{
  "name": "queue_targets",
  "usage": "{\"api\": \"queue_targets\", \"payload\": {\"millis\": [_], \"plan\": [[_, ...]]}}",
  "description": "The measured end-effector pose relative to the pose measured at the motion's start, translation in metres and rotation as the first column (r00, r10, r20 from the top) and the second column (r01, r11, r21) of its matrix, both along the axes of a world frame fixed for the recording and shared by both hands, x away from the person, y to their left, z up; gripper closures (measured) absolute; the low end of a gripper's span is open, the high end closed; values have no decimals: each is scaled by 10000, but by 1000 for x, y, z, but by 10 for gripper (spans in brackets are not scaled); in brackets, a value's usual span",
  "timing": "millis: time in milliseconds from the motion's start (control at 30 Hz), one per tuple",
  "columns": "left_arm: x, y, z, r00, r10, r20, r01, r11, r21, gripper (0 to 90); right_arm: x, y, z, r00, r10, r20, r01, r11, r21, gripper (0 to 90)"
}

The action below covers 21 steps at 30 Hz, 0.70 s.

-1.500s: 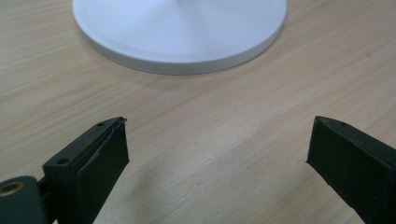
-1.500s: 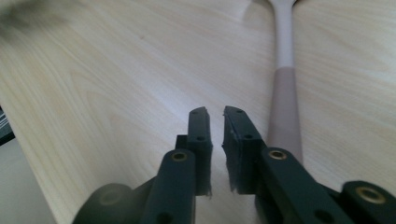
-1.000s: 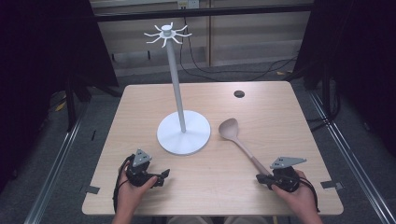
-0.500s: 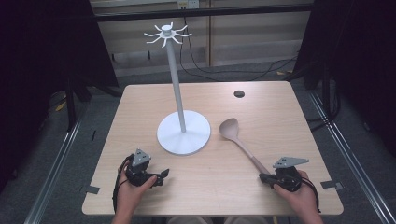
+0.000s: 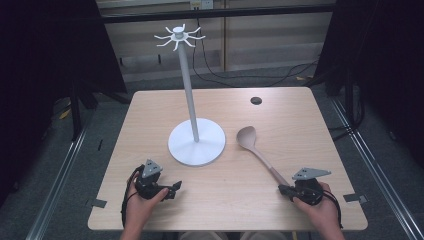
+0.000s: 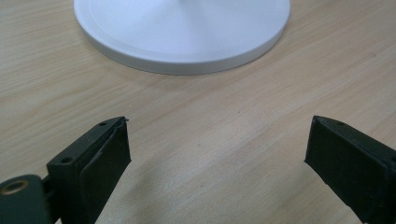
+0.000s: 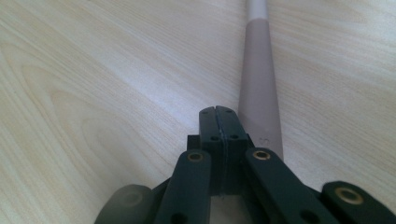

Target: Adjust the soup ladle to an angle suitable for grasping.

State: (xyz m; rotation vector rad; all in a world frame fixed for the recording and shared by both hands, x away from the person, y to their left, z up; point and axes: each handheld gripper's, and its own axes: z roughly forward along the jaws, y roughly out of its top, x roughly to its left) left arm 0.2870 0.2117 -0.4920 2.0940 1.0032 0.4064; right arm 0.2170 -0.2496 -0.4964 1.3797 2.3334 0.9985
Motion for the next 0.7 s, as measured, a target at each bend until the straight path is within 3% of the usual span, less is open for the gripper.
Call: {"api": "queue_targets", "payload": {"millis": [700], "plan": [[2,0,1,9999,21,106,-22,10000,83,68,6,-15,-1,9964,-847,69,847,9964,8,900]]}}
